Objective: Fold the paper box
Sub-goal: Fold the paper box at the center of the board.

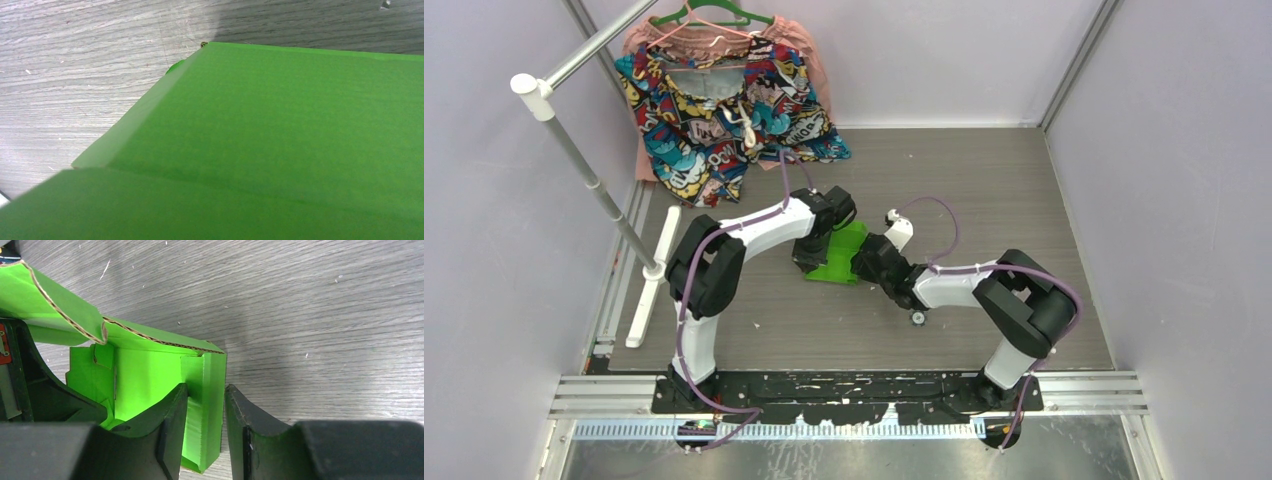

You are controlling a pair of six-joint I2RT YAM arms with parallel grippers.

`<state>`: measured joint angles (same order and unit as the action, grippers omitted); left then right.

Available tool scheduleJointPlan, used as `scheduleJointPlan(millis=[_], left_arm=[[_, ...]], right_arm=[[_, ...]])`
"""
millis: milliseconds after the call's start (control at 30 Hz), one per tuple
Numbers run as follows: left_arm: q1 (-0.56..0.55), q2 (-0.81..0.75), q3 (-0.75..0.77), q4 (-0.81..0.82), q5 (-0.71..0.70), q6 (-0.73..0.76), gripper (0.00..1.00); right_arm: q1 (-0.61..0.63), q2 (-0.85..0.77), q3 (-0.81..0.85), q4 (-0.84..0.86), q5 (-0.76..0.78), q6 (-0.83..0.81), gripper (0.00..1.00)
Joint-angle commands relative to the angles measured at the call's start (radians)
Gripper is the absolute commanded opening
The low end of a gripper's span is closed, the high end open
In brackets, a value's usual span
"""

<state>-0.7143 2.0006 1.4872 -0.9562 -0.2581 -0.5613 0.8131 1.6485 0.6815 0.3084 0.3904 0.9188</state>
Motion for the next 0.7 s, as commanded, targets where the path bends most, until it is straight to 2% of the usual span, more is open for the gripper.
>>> scheduleJointPlan(millis=[0, 133, 400, 567, 667], left_arm=[[-0.012, 0.028, 0.024, -0.005, 0.027, 0.005, 0.0], [-0.014, 0.03, 0.025, -0.005, 0.026, 0.006, 0.0], [-0.013, 0.029, 0.021, 0.0, 0.031, 0.004, 0.0], [-0.013, 0.026, 0.015, 0.005, 0.033, 0.002, 0.0], [-0.013, 0.021, 0.012, 0.006, 0.034, 0.001, 0.0]], right_arm=[[0.001, 0.015, 0.039, -0.032, 0.005, -0.017, 0.38], [0.004, 0.031, 0.056, -0.055, 0.007, -0.016, 0.34], [0.027, 0.069, 0.091, -0.114, 0.019, -0.012, 0.34], [0.041, 0.089, 0.139, -0.22, 0.043, -0.01, 0.27], [0.051, 0.111, 0.192, -0.332, 0.068, -0.013, 0.26]])
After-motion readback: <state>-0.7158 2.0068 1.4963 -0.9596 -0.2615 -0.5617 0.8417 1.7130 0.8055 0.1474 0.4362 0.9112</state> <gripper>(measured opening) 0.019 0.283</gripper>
